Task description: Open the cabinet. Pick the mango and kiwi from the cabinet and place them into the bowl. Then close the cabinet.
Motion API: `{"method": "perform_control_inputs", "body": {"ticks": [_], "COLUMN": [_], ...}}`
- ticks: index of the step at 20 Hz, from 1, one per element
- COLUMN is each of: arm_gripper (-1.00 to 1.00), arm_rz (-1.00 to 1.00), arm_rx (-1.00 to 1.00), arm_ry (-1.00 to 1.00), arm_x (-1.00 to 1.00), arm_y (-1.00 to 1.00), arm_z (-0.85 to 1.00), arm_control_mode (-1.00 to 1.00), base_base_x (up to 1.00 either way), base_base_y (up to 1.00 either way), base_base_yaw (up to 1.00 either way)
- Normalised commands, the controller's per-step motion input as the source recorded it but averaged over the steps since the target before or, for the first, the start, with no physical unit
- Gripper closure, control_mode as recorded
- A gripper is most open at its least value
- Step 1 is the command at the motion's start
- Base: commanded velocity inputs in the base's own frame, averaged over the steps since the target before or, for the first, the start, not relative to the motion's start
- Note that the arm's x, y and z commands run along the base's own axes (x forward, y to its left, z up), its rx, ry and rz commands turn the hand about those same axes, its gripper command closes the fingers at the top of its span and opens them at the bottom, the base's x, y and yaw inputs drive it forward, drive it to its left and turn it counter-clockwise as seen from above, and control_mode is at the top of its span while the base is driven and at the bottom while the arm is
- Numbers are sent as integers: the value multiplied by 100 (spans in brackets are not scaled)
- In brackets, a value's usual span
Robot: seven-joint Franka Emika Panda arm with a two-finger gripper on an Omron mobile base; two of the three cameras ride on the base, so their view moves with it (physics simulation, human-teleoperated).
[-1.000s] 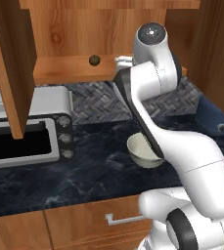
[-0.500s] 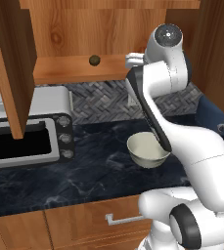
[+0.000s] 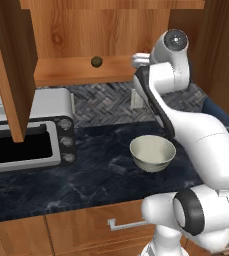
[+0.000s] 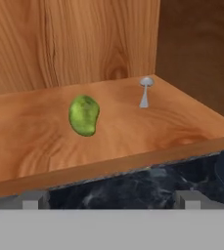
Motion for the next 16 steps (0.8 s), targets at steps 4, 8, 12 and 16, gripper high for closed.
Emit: {"method": "perform_control_inputs", "body": {"ticks": [4,8,12,16], "arm_gripper": [-100,-100,-100,-100], "arm_rz": [0,0,2,0], "arm_rx": [0,0,0,0], "arm_ry": [0,0,0,1], "arm_x": [83,69,45,1], "arm_y": [0,0,0,0], "arm_z": [0,0,0,0], "arm_control_mode": [-100,-100,-100,-100], "base_base_x": [0,0,0,0], "base_base_y": [0,0,0,0], "base_base_yaw": [0,0,0,0]}}
